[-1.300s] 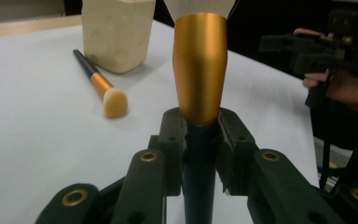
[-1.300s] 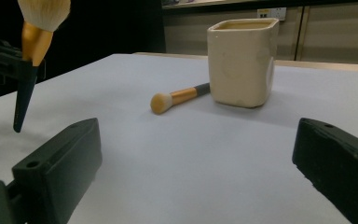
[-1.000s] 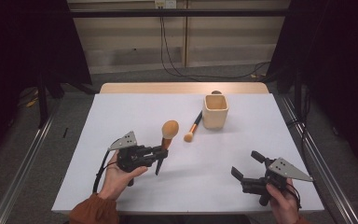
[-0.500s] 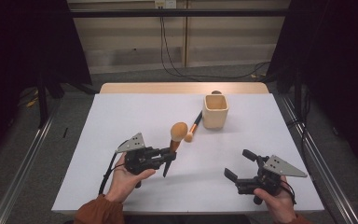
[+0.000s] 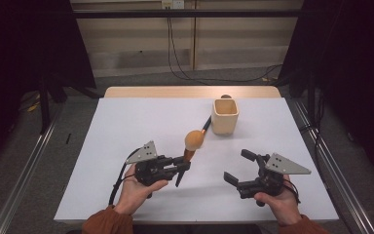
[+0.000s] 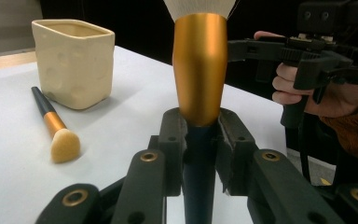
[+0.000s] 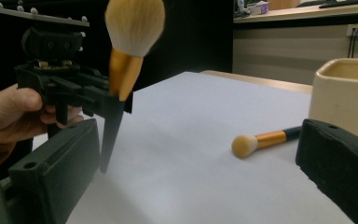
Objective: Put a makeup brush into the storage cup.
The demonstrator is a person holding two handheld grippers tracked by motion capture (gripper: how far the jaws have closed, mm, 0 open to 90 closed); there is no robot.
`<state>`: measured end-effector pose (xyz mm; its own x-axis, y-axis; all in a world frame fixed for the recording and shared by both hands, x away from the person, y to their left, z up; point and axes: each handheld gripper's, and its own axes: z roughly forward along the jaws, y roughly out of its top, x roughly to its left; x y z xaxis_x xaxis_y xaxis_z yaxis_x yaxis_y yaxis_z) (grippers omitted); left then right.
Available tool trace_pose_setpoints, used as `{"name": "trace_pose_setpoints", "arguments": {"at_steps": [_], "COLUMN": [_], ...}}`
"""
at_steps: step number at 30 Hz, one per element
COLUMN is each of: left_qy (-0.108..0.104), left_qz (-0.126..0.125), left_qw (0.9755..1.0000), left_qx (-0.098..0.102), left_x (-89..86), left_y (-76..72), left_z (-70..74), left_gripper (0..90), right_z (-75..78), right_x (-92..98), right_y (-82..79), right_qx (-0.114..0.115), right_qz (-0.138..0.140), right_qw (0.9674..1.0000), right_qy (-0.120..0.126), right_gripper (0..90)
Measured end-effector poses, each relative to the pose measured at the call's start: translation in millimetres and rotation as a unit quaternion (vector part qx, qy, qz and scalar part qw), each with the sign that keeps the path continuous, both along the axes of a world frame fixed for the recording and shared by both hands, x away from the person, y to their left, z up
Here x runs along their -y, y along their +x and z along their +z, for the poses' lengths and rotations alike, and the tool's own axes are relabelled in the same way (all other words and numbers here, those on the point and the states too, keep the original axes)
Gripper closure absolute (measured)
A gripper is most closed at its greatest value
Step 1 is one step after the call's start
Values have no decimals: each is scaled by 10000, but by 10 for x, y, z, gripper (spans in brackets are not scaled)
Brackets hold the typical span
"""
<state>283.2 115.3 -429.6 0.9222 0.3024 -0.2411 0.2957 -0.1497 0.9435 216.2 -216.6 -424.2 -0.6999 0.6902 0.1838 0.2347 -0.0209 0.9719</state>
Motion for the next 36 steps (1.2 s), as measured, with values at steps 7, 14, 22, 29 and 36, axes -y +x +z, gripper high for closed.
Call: {"name": "trace_pose_setpoints", "arguments": {"at_steps": [7, 14, 22, 29, 36], "left_qy": [-22, -74, -62, -57, -51], "left_qz": [31, 61, 60, 12, 29], "left_qw": [10000, 10000, 9999, 9999, 9998], "left_qx": [-9, 16, 67, 102, 179], "left_x": [54, 111, 164, 192, 169], "left_y": [12, 58, 81, 77, 89], "left_z": [-15, 30, 27, 19, 23], "left_gripper": [740, 740, 740, 740, 740], "right_z": [90, 194, 244, 203, 177], "right_x": [-259, -462, -589, -654, -765], "right_y": [208, 369, 508, 550, 549], "right_qx": [5, -33, -66, -159, -156], "right_qz": [323, 407, 479, 488, 599], "right_qw": [9995, 9992, 9987, 9986, 9980], "right_qy": [72, 43, 139, 151, 97], "right_gripper": [0, 20, 34, 92, 252]}}
